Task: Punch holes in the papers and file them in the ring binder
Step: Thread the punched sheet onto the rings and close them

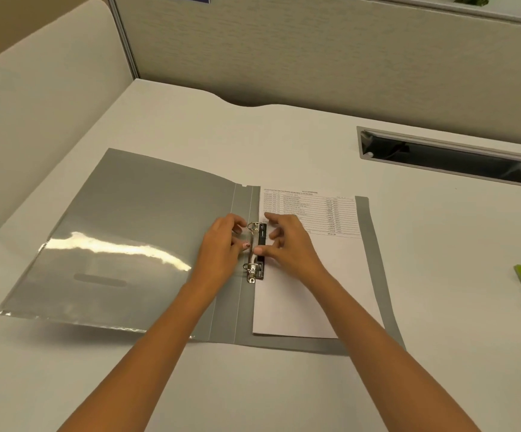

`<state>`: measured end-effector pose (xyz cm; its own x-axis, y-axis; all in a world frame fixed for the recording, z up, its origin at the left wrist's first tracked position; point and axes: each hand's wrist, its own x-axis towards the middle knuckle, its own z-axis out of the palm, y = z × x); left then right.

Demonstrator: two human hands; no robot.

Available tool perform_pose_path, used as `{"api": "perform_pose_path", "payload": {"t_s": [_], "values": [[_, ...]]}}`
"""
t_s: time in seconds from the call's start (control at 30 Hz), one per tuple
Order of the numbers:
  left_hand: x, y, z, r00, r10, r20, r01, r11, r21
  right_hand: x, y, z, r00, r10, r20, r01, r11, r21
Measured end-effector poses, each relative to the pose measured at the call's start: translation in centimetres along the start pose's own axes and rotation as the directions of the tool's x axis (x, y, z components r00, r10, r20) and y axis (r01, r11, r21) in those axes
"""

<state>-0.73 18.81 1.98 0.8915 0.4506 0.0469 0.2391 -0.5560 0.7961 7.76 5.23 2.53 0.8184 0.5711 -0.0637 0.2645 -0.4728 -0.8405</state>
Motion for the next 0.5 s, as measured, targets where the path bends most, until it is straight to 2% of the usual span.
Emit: {"api": "perform_pose_path", "payload": {"t_s": [0.13,0.27,0.37,0.5], "values": [[0.2,-0.6,0.1,0.997,0.075,0.036,-0.077,0.995,0.056,-0.4,0.5,-1.3,0.983,-0.028,0.182,0.013,0.996,0.085],[0.2,-0.5,0.3,0.997,0.071,0.030,-0.073,0.994,0.083,-1.4,1.2,-1.7,0.942,-0.049,0.331,0.043,0.999,0.024],[0.2,-0.4,0.6,0.997,0.072,0.004,-0.072,0.993,0.097,-1.5,1.4,-1.6,0.937,-0.029,0.348,0.043,0.999,-0.032],[0.4,-0.5,0.6,0.999,0.042,-0.007,-0.041,0.997,0.067,-1.3,2.0,-1.4,0.958,-0.040,0.285,0.045,0.999,-0.013]]}}
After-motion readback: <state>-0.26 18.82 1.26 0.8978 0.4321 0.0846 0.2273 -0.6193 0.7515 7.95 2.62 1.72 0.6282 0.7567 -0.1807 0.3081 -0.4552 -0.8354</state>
